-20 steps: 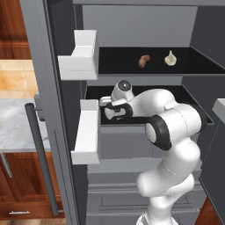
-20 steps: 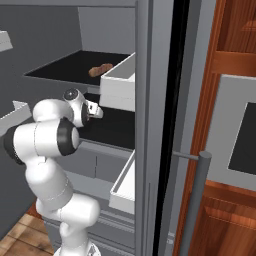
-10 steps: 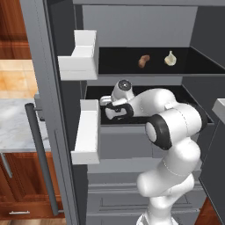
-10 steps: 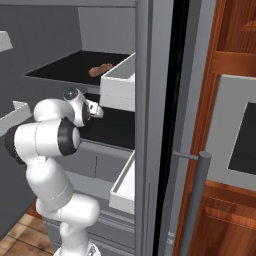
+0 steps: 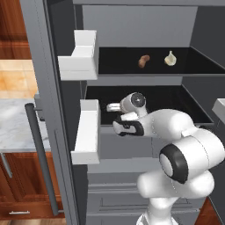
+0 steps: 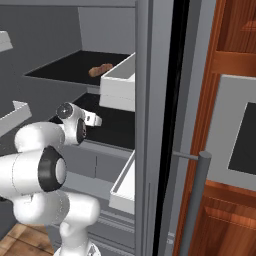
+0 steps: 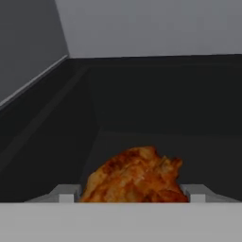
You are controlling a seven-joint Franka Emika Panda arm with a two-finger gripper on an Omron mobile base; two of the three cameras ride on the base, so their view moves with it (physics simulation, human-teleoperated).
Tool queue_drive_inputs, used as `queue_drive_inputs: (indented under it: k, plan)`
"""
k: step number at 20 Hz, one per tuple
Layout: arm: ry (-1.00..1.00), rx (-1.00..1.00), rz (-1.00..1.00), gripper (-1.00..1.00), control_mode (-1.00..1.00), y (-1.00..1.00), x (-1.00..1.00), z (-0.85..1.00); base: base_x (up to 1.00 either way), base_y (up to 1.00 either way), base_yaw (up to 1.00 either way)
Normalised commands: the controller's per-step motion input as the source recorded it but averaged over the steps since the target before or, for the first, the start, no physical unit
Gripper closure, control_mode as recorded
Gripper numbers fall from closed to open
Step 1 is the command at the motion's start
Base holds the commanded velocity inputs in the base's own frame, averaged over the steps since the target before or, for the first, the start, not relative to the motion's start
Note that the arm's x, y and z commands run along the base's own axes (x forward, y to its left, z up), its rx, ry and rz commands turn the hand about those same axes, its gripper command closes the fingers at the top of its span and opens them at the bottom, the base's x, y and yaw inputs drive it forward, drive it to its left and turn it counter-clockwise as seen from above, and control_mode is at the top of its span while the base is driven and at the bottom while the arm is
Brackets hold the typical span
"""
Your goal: Gather the potato and garlic from the fridge and place them on a tray on the dining counter. Then gather the steak and chicken drumstick from the fridge and place them on the other tray.
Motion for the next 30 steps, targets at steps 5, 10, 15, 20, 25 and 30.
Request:
queue_drive_inputs:
  k: [5, 10, 15, 20, 25, 30]
  plan:
    - [-0.01, 0.02, 0.0, 1.0, -1.0, -0.17, -0.98, 0.91, 0.0, 0.0, 0.0]
    - [0.0, 0.0, 0.0, 1.0, -1.0, -0.06, -0.89, 0.85, 0.0, 0.0, 0.0]
    - [0.0, -0.03, 0.0, 1.0, -1.0, -0.11, -0.88, 0.96, 0.0, 0.0, 0.0]
    - [0.03, -0.12, 0.0, 1.0, -1.0, -0.21, -1.0, 0.95, 0.0, 0.0, 0.0]
    - [0.07, -0.1, 0.0, 1.0, -1.0, -0.09, -0.9, 0.76, 0.0, 0.0, 0.0]
    - [0.11, -0.03, 0.0, 1.0, -1.0, -0.09, -0.84, 0.73, 0.0, 0.0, 0.0]
